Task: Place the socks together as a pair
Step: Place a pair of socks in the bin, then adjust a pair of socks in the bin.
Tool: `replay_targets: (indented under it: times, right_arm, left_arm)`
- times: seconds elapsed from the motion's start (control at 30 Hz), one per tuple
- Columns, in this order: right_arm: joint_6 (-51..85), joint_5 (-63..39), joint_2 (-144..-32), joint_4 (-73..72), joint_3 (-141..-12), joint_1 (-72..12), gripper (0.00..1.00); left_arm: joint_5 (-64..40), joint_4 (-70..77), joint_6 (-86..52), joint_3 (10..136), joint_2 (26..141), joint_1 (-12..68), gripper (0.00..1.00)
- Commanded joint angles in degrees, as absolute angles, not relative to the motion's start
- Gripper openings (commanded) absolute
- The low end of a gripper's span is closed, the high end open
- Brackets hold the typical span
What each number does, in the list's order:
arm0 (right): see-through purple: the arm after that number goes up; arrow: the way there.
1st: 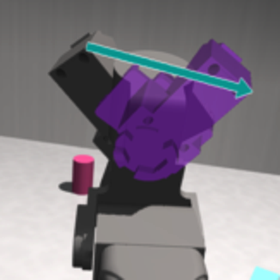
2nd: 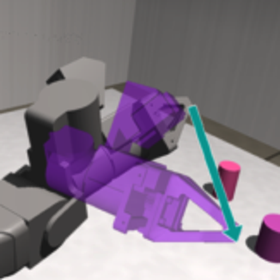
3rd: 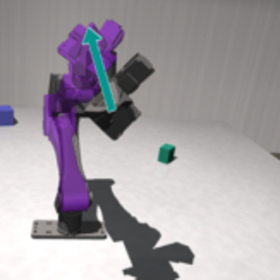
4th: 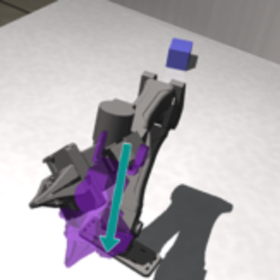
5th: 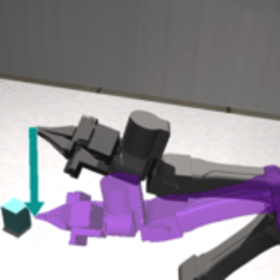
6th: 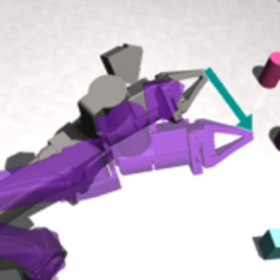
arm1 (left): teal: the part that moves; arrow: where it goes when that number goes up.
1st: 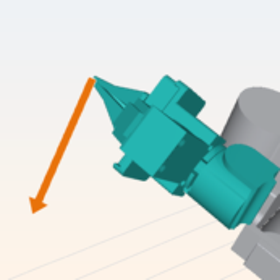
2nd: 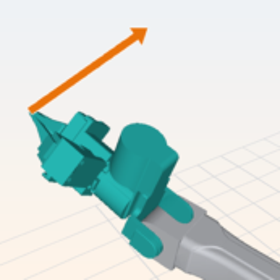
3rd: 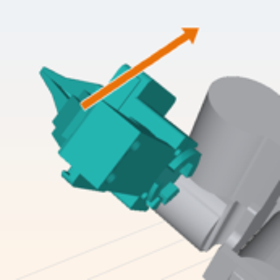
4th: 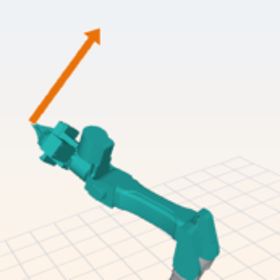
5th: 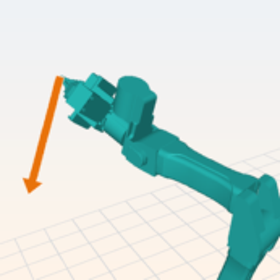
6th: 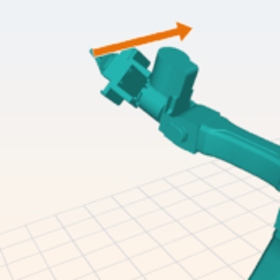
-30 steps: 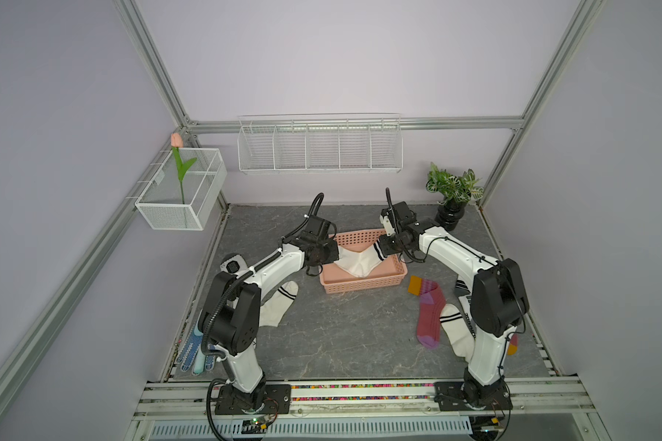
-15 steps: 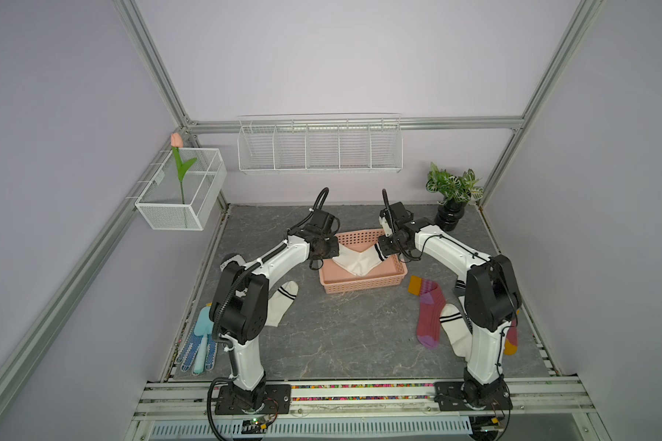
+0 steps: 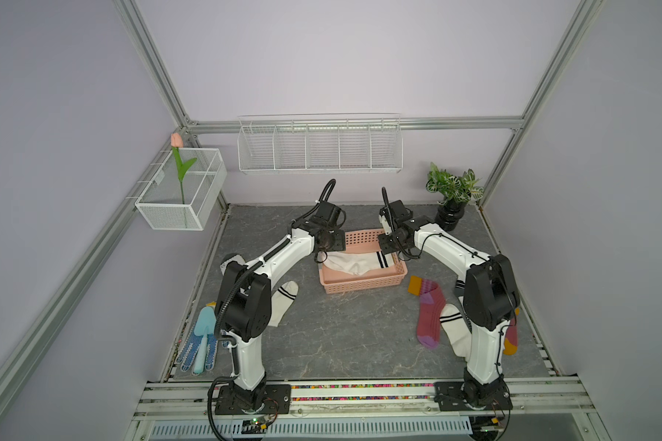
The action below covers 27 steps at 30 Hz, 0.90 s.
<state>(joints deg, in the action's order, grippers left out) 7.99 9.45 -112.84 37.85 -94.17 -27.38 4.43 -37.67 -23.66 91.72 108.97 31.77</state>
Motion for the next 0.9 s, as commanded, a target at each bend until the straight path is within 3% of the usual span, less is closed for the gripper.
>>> replay_targets:
  times: [0.0, 0.1, 0.37, 0.6, 0.87]
  right_arm:
    - [7.86, 9.35, -108.1, 36.71, -92.86, -27.49, 0.45]
    - [8.46, 7.29, -108.33, 36.79, -92.7, -27.74, 0.43]
    - [9.35, 6.53, -116.34, 38.65, -96.47, -34.07, 0.2]
    - [10.17, 5.88, -124.26, 39.18, -101.71, -35.77, 0.16]
    - [10.64, 6.46, -127.93, 38.31, -102.64, -34.92, 0.15]
  left_arm:
    - [6.08, -40.17, -24.58, 93.98, 107.53, 31.75, 0.69]
    - [5.07, -40.69, -25.98, 93.96, 107.41, 31.73, 0.64]
    - [8.63, -37.19, -31.98, 86.51, 101.36, 29.28, 0.6]
    - [9.51, -37.06, -32.92, 83.37, 99.93, 28.32, 0.64]
    - [6.52, -36.93, -33.22, 82.99, 103.08, 27.52, 0.56]
